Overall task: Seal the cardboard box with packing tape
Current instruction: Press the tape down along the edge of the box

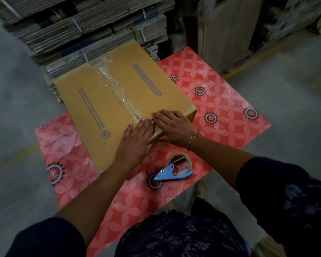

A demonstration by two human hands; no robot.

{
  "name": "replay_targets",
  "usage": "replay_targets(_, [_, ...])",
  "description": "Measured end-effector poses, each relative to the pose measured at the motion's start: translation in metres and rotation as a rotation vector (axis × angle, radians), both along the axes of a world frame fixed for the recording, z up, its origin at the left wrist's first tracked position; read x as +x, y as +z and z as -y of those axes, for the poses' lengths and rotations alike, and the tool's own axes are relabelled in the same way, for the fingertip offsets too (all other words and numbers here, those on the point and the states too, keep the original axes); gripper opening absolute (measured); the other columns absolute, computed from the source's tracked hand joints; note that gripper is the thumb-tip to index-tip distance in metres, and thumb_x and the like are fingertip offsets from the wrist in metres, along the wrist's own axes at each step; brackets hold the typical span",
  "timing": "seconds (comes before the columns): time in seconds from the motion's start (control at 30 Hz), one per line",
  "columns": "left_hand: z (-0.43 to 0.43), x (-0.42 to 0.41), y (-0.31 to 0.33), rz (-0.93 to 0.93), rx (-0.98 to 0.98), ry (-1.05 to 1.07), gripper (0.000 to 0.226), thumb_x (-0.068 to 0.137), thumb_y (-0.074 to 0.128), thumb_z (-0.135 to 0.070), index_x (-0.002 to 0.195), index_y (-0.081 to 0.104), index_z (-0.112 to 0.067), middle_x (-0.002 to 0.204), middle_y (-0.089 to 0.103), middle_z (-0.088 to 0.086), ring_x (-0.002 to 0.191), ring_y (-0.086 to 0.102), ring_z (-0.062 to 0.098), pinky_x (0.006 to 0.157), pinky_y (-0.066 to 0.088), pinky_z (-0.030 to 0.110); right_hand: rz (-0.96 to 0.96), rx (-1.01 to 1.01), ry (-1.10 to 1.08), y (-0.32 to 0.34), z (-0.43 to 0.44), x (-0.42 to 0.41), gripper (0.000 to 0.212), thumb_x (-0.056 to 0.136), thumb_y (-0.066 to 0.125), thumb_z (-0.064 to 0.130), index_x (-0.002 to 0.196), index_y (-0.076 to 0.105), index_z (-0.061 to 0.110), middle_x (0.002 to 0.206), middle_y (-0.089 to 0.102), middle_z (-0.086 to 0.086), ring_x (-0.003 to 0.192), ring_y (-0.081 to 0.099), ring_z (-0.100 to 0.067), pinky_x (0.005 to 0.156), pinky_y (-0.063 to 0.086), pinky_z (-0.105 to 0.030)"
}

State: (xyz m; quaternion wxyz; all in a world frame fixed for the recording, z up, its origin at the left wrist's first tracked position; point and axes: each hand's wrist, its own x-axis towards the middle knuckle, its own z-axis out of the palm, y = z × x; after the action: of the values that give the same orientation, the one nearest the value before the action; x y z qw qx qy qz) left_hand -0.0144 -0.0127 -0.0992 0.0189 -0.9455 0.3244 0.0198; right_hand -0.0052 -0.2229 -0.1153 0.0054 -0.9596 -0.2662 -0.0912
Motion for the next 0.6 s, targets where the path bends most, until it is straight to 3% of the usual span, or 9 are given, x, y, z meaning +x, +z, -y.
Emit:
replay_targets(0.23, [-0.001,0.0,-0.001,-0.059,-0.006,-0.008,0.073,0.087,0.028,-0.038,0.153,0.035,-0.008,0.163,0.034,0.009,0.15,0.033,0.027,0.118,0.03,0.057,-0.062,-0.058,-0.005,-0.001,-0.001,0.001,0.077,0.079,0.068,0.06,0.138,0.051,0.013,0.147,0.053,-0.006,0.134,0.05,-0.028,0.094,0.044,-0.041])
replay_targets(0.4, [-0.005,0.002,0.001,-0.133,0.032,-0.023,0.088,0.086,0.055,-0.031,0.16,0.01,-0.012,0.17,0.01,0.004,0.157,0.009,0.023,0.124,0.015,0.055,-0.089,-0.059,0.033,0.009,0.008,0.002,0.079,0.074,0.075,0.043,0.142,0.048,0.014,0.152,0.049,-0.005,0.136,0.048,-0.027,0.093,0.046,-0.041])
replay_targets(0.47, [-0.009,0.004,0.002,-0.15,0.045,-0.039,0.095,0.085,0.058,-0.038,0.161,0.006,-0.014,0.17,0.007,0.002,0.157,0.006,0.021,0.124,0.014,0.054,-0.113,-0.05,0.038,0.014,0.01,0.004,0.079,0.075,0.07,0.047,0.143,0.048,0.016,0.153,0.047,-0.004,0.137,0.047,-0.026,0.093,0.048,-0.041])
replay_targets(0.6, [-0.008,0.001,0.001,-0.063,-0.038,0.008,0.075,0.094,0.035,-0.055,0.157,0.028,-0.015,0.166,0.028,0.002,0.153,0.027,0.02,0.121,0.027,0.052,-0.137,-0.031,0.026,0.023,0.006,0.008,0.075,0.086,0.049,0.068,0.142,0.051,0.018,0.152,0.05,-0.001,0.136,0.048,-0.023,0.093,0.047,-0.04])
